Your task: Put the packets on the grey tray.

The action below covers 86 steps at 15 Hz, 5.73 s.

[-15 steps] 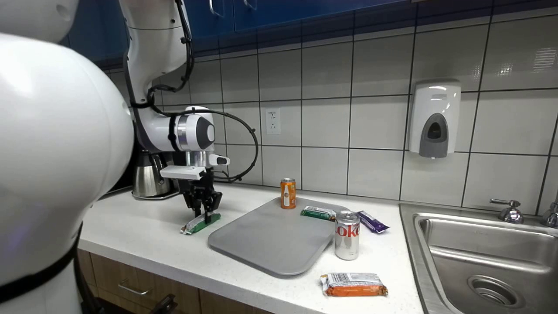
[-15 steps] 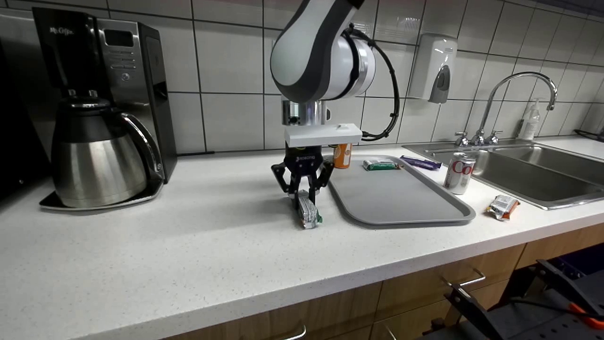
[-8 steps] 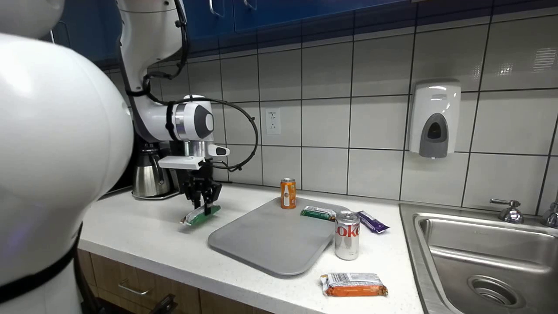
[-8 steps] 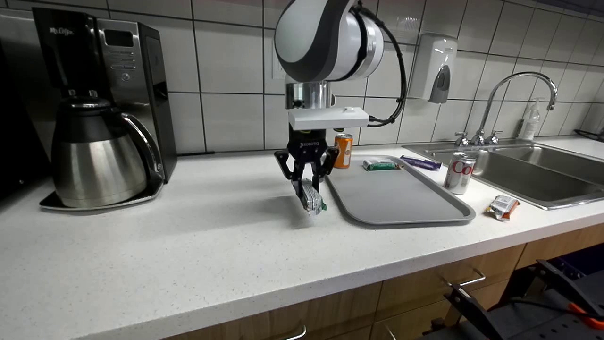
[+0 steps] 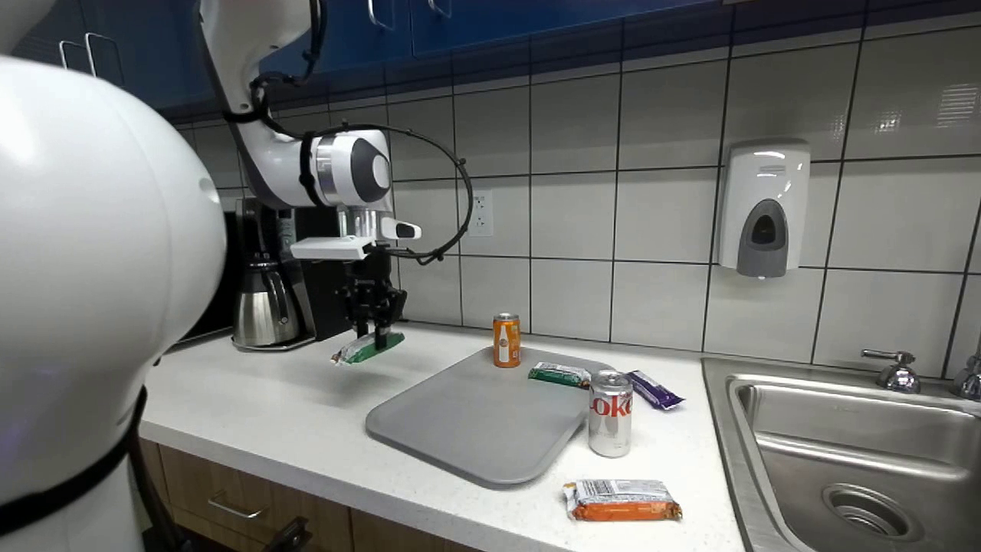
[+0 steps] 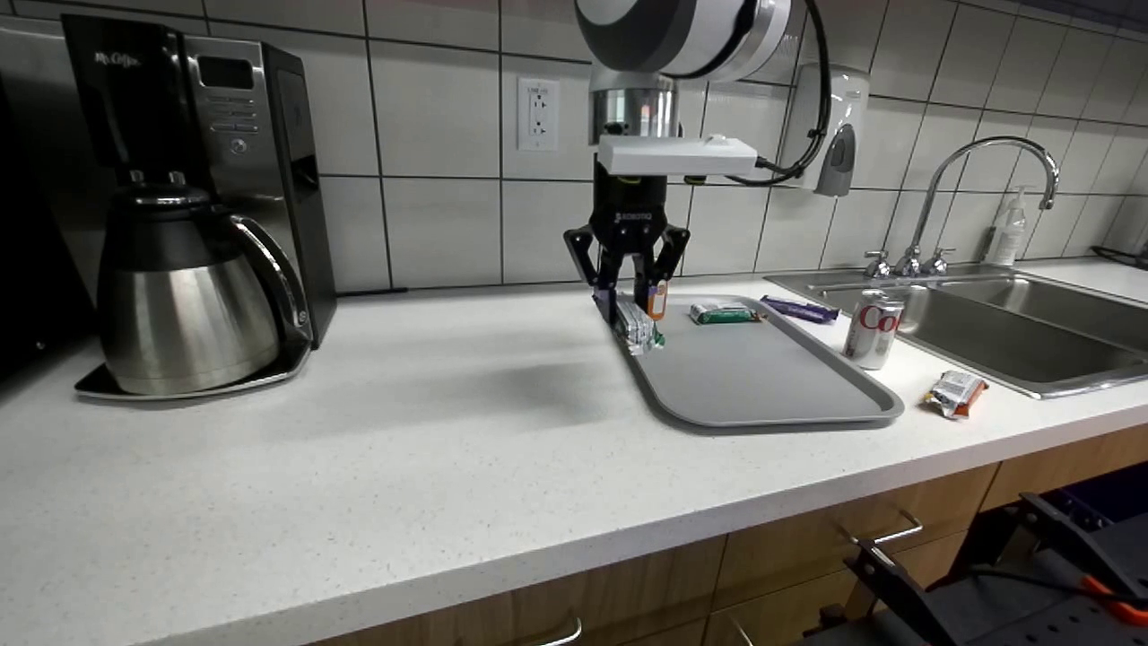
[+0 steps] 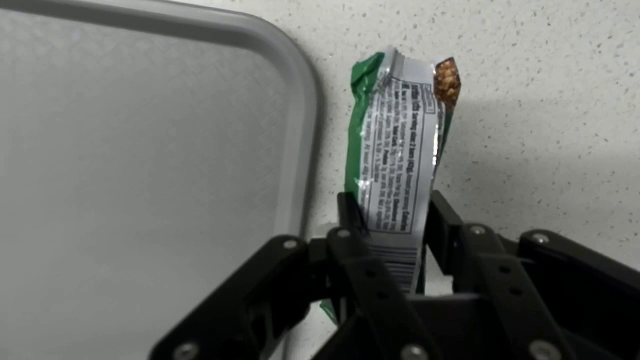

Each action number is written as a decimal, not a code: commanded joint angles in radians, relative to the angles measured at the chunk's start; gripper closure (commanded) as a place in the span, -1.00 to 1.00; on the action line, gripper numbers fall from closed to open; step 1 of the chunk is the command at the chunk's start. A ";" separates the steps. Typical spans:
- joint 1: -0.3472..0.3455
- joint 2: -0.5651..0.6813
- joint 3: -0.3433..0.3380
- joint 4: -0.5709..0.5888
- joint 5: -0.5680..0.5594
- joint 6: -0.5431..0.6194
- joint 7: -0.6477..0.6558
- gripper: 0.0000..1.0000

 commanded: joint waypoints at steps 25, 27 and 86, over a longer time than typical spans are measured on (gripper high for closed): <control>-0.117 0.059 -0.111 -0.126 -0.147 0.118 0.049 0.76; -0.115 0.071 -0.117 -0.123 -0.155 0.124 0.055 0.76; -0.577 -0.686 -0.168 -0.494 -0.097 -0.140 0.101 -1.00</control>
